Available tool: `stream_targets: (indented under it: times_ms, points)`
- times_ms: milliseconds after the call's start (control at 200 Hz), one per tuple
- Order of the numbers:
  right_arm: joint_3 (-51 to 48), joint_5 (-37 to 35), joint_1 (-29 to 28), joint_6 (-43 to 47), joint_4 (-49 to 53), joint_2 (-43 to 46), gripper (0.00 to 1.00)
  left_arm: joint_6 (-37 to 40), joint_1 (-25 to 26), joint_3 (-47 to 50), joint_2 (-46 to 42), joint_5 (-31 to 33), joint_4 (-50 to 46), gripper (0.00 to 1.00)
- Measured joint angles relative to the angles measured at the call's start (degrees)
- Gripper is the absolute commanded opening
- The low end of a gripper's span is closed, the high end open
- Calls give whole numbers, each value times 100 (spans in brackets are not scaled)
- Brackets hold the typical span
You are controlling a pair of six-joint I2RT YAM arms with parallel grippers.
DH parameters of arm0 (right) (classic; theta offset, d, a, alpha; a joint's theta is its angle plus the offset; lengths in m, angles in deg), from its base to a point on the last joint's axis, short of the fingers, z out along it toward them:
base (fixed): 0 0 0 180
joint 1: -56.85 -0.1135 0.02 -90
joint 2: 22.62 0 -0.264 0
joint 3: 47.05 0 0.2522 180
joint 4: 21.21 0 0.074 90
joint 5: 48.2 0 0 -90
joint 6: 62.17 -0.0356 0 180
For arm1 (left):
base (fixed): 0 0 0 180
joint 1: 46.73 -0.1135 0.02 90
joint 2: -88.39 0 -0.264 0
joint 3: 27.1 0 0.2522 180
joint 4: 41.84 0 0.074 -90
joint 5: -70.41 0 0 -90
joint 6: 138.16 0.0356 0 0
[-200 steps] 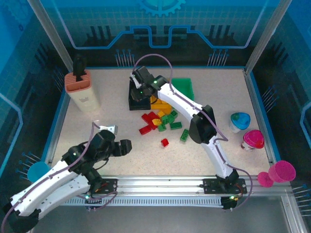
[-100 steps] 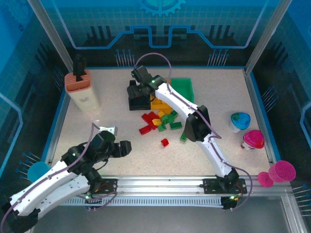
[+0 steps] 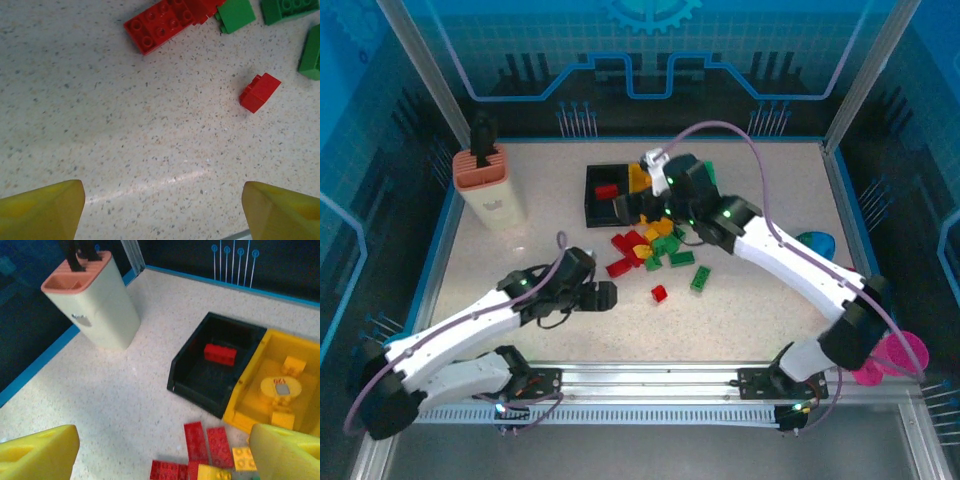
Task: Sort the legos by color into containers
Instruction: Pick up the lego from the center of the table.
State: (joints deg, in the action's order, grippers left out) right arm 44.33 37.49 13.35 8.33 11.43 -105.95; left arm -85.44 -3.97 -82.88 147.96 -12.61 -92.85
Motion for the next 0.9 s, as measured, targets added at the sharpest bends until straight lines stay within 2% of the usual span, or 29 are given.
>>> stream_targets:
  times_ms: [205,370,615,900]
  points:
    - [-2391,365,-66,-326,-699,977,90,457,-426,-507,1272,-236,466,84]
    - [-3731,387,-122,-686,-916,1681,90,774,-723,-885,2039,-297,671,84]
    - [-4277,280,-66,-909,-949,2953,91,1132,-868,-1578,3150,-345,710,84]
    - [-4791,334,411,-1078,-658,4083,91,1344,-918,-2186,4037,-343,719,82]
